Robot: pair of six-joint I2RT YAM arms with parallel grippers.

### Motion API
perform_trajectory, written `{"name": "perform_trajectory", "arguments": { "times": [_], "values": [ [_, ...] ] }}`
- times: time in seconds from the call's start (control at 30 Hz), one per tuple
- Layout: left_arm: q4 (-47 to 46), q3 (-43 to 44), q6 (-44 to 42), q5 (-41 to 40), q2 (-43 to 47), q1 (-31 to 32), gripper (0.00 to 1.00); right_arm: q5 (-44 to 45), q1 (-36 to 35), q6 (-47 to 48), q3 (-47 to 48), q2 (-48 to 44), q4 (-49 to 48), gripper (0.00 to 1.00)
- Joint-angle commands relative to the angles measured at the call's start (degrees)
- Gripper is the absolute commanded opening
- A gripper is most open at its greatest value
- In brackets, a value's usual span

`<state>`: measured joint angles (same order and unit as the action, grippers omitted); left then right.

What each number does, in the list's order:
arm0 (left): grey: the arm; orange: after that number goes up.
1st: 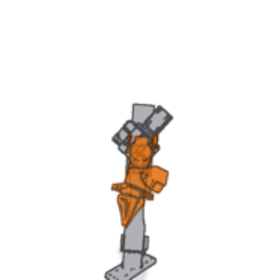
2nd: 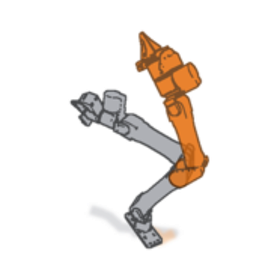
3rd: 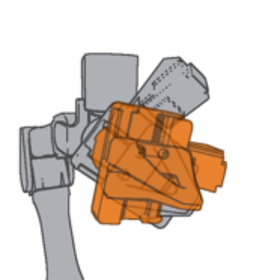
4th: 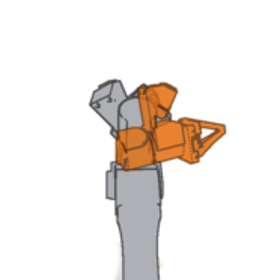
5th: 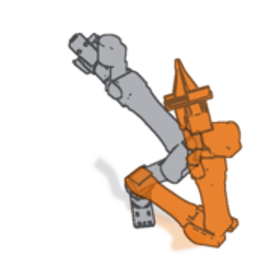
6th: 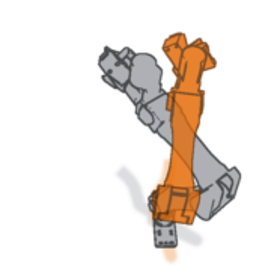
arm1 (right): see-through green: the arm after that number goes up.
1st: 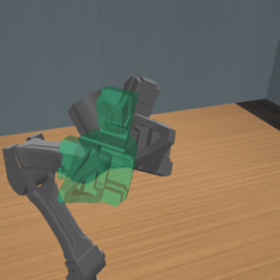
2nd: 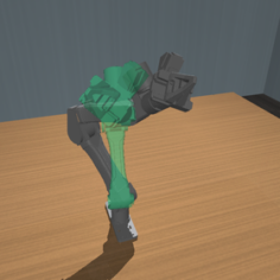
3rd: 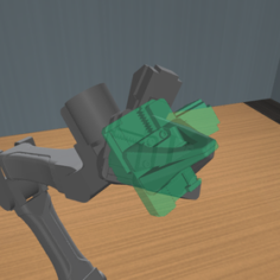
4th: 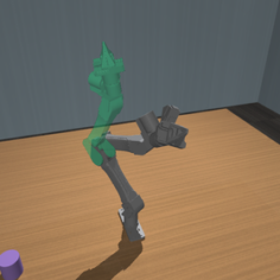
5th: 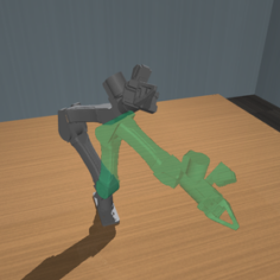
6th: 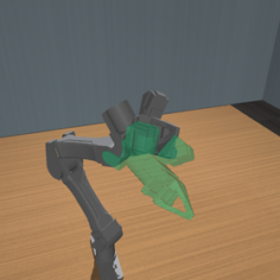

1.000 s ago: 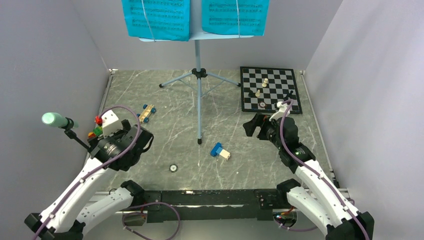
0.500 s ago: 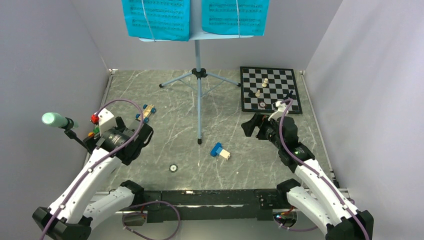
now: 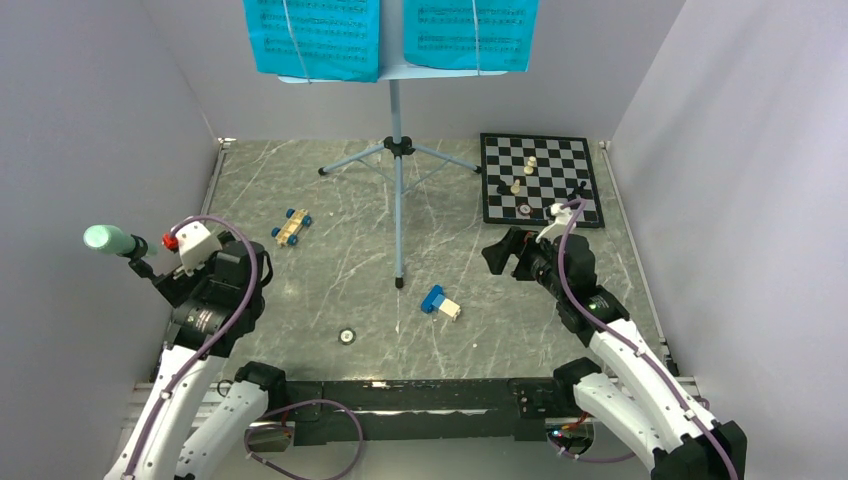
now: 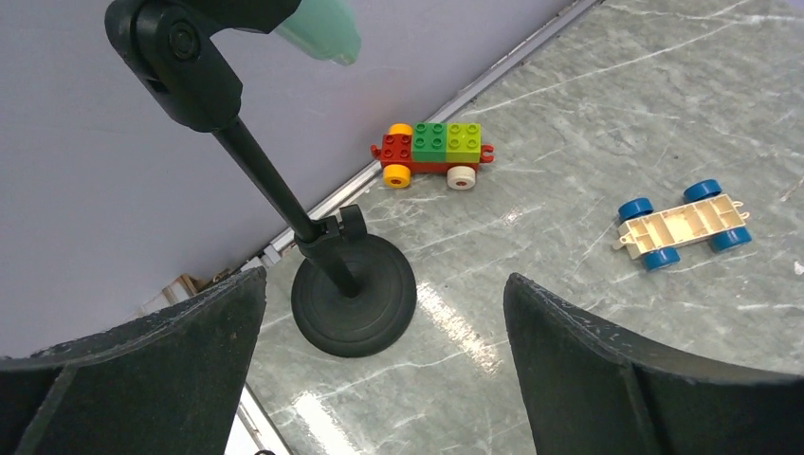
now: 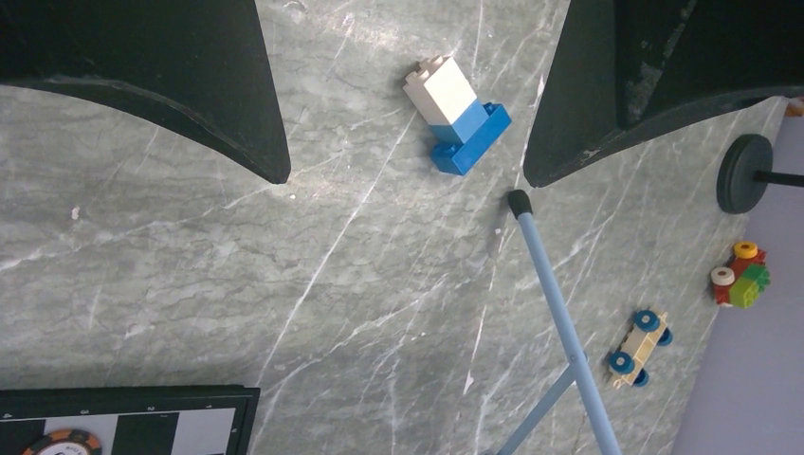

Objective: Pack up the instrument practice props

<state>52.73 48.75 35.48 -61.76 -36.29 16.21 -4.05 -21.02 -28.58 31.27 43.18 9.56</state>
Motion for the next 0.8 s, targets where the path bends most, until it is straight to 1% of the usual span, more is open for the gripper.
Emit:
{"name": "perform_trajectory", "arguments": {
  "times": [0.0,0.13,0.3,0.5,0.6,0.7,0.77],
  "values": [
    [0.25,1.78,-2.33,-1.54,0.15,-0.43,0.99,-1.89,-0.21,-0.51,0.09,0.93,-3.28,1.00],
    [-0.88,2.07,-4.04,-1.80,-1.26,-1.90,0.99,-2.35,-0.25,-0.60,0.07,1.33,-3.66,1.00],
    [-3.27,2.09,-6.95,-0.81,-3.65,-5.85,0.99,-2.41,-0.25,-0.69,-0.17,0.55,-3.64,1.00],
    [-3.97,1.94,-7.76,0.15,-4.60,-10.24,0.99,-2.95,-0.25,-0.87,-0.39,0.26,-3.94,1.00],
    [-7.74,1.08,-10.44,1.34,-4.33,-13.83,0.99,-3.53,-0.25,-1.02,-0.41,0.48,-4.09,1.00],
    [-12.49,-0.08,-13.30,4.76,-3.83,-18.37,0.99,-4.14,-0.25,-1.21,-0.37,0.57,-4.14,1.00],
    [-14.02,-0.27,-13.82,5.32,-4.80,-19.27,0.98,-4.37,-0.25,-1.28,-0.45,0.51,-4.20,1.00]
  ]
}}
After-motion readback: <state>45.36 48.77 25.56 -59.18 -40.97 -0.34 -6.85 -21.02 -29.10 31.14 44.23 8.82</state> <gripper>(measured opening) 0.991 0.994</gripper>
